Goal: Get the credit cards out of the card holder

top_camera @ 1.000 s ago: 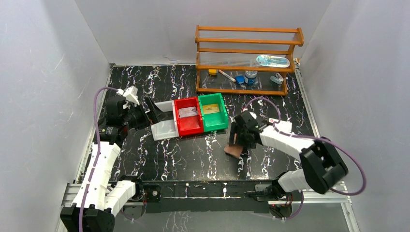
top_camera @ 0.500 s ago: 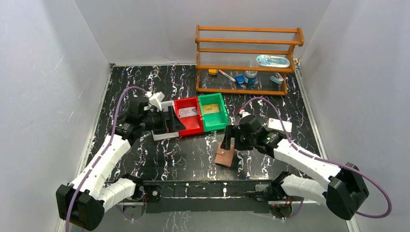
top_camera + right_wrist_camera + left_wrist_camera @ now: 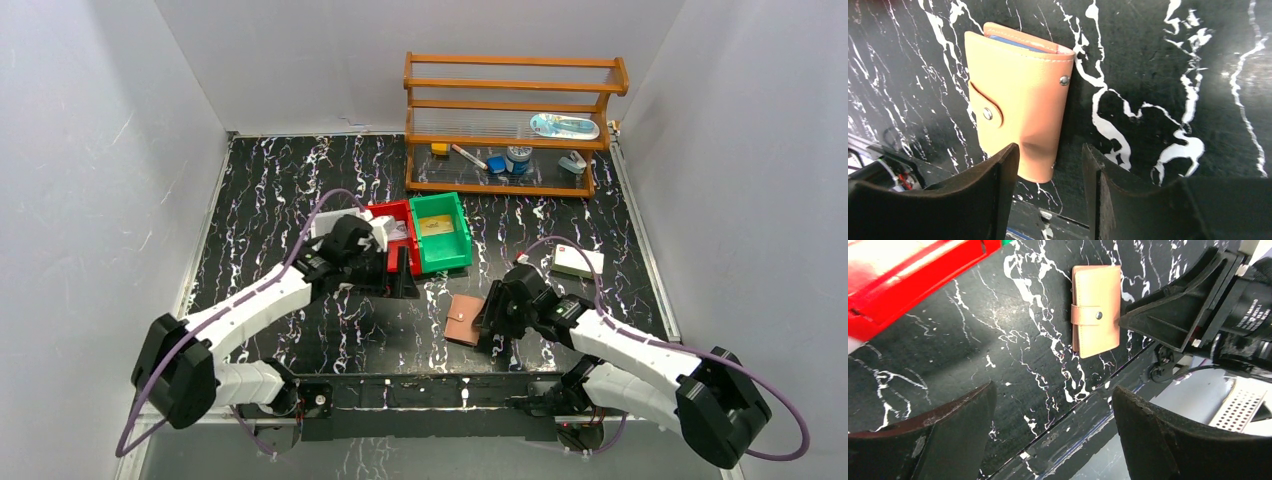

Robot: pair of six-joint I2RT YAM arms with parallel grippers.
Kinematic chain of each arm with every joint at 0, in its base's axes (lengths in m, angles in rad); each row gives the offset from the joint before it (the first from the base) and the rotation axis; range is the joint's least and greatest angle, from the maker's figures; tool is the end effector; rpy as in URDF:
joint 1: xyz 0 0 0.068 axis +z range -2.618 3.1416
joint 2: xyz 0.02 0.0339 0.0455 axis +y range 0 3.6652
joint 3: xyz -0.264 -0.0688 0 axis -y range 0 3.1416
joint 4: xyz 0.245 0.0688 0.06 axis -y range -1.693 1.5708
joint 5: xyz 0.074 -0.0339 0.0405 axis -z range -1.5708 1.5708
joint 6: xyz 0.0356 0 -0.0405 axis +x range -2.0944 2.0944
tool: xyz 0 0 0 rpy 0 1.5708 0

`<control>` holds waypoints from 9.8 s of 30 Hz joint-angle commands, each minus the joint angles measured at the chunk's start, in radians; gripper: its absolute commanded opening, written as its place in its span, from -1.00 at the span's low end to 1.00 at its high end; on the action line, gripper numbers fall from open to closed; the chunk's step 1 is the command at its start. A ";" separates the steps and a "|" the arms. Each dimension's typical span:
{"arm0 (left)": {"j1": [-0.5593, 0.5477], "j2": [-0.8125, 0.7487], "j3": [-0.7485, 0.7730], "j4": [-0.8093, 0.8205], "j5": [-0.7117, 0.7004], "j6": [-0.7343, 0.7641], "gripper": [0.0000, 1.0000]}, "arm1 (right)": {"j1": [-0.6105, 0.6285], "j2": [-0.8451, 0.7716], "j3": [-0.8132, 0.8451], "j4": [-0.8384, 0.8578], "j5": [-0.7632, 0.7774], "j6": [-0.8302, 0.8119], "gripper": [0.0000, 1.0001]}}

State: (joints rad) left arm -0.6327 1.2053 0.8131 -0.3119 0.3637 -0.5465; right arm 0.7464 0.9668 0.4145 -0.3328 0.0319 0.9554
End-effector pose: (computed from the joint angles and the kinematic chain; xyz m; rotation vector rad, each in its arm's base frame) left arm 0.1996 -0.1620 0.2524 0.3110 2.4166 -0.9956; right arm 0.1326 0.1211 0.1685 0.2845 2.5712 0.6670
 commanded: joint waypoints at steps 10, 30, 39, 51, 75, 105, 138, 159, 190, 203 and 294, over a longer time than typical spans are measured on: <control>-0.182 0.229 0.145 0.038 -0.130 -0.002 0.52 | -0.028 0.124 -0.118 0.312 -0.130 0.064 -0.06; -0.354 0.475 0.262 -0.008 -0.286 -0.022 0.01 | -0.028 0.081 -0.185 0.413 -0.243 -0.018 -0.24; -0.396 0.543 0.309 -0.033 -0.313 -0.005 -0.19 | -0.029 0.084 -0.182 0.418 -0.236 0.003 -0.23; -0.439 0.569 0.362 -0.081 -0.323 0.006 0.13 | -0.030 0.088 -0.177 0.422 -0.231 0.014 -0.23; -0.489 0.599 0.377 -0.171 -0.534 -0.013 -0.59 | -0.032 0.109 -0.163 0.374 -0.202 0.029 -0.21; -0.323 0.338 0.032 0.249 -0.088 -0.102 -0.39 | -0.036 0.219 0.009 0.236 -0.219 -0.079 0.05; -0.329 0.357 0.094 0.039 -0.319 -0.178 0.01 | -0.033 0.156 0.069 0.264 -0.333 -0.049 -0.02; -0.336 0.440 0.170 -0.110 -0.304 -0.153 -0.06 | -0.034 0.219 0.046 0.279 -0.344 -0.030 -0.05; -0.335 0.252 0.058 0.016 -0.313 -0.205 -1.00 | -0.032 0.158 0.103 0.169 -0.305 -0.070 0.10; -0.336 0.095 0.028 0.027 -0.270 -0.157 -1.00 | 0.064 0.206 0.234 0.089 -0.217 -0.096 0.38; -0.334 -0.057 -0.056 -0.267 -0.561 -0.137 -1.00 | 0.144 0.253 0.385 0.076 -0.172 -0.044 0.01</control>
State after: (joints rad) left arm -0.9642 1.1797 0.7200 -0.5724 -0.1875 -0.7132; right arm 0.8913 1.2423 0.7357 -0.2096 -0.1375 0.9428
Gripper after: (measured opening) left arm 0.028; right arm 0.502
